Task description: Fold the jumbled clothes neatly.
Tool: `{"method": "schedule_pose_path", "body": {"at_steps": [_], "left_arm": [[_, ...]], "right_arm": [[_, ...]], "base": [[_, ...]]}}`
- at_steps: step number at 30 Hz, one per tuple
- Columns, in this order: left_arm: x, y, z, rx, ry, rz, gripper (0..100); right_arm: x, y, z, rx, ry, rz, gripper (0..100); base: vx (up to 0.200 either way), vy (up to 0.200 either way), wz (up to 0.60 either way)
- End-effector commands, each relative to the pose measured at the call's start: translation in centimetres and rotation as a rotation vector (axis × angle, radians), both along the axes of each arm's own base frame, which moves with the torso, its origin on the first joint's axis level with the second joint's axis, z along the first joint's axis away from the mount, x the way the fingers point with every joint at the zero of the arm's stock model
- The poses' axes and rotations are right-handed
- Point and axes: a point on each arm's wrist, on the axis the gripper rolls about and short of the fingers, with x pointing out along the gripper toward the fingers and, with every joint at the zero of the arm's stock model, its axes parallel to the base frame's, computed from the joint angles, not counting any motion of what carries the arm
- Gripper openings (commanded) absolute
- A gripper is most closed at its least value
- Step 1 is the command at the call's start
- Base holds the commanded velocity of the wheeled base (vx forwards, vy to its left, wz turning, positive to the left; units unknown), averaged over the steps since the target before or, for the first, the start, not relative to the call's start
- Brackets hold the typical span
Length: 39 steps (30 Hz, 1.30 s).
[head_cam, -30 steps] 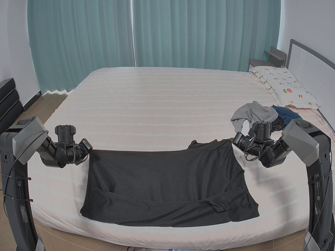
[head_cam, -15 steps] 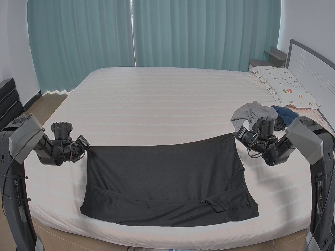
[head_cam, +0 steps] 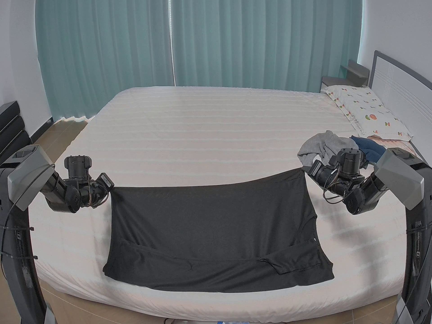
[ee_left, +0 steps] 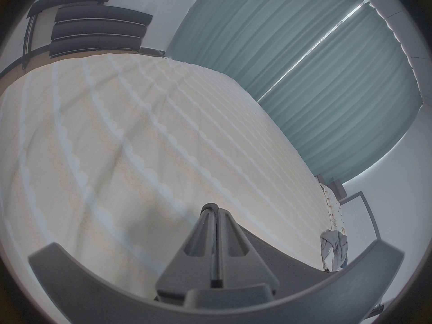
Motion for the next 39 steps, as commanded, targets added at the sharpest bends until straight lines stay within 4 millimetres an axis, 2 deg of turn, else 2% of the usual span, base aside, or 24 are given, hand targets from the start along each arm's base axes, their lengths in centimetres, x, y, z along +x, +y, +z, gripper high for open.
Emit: {"method": "schedule_pose_path", "body": {"at_steps": [1, 3, 8, 15, 19, 23, 36, 37, 39], "left_arm": [[-0.1, 0.0, 0.1, 0.002, -0.001, 0.001, 0], [-0.2, 0.1, 0.1, 0.017, 0.006, -0.009, 0], [-1.1, 0.1, -0.3, 0.073, 0.028, -0.047, 0], [-2.3, 0.2, 0.1, 0.157, 0.042, -0.098, 0], [-3.1, 0.8, 0.3, 0.207, 0.049, -0.119, 0], [-4.1, 1.1, -0.5, 0.294, 0.086, -0.178, 0], [-7.5, 0.7, -1.8, 0.488, 0.179, -0.37, 0], [-7.9, 0.6, -2.0, 0.511, 0.188, -0.395, 0], [-8.1, 0.6, -2.2, 0.522, 0.197, -0.41, 0]], "right_arm": [[-0.4, -0.1, -0.3, -0.003, 0.017, 0.003, 0], [-0.7, -0.7, -0.9, 0.0, 0.04, 0.011, 0], [-1.3, -1.7, -0.4, 0.007, 0.048, 0.017, 0], [-2.9, -2.1, -0.4, 0.003, 0.079, 0.076, 0], [-3.7, -2.1, -1.2, -0.039, 0.1, 0.093, 0], [-5.4, -2.2, -2.6, -0.125, 0.126, 0.159, 0], [-9.0, -3.3, -2.6, -0.217, 0.142, 0.26, 0], [-9.7, -3.4, -3.1, -0.229, 0.159, 0.283, 0], [-9.9, -3.5, -3.2, -0.239, 0.161, 0.29, 0]], "base": [[0.0, 0.0, 0.0], [0.0, 0.0, 0.0], [0.0, 0.0, 0.0], [0.0, 0.0, 0.0], [0.0, 0.0, 0.0], [0.0, 0.0, 0.0], [0.0, 0.0, 0.0], [0.0, 0.0, 0.0], [0.0, 0.0, 0.0]]}}
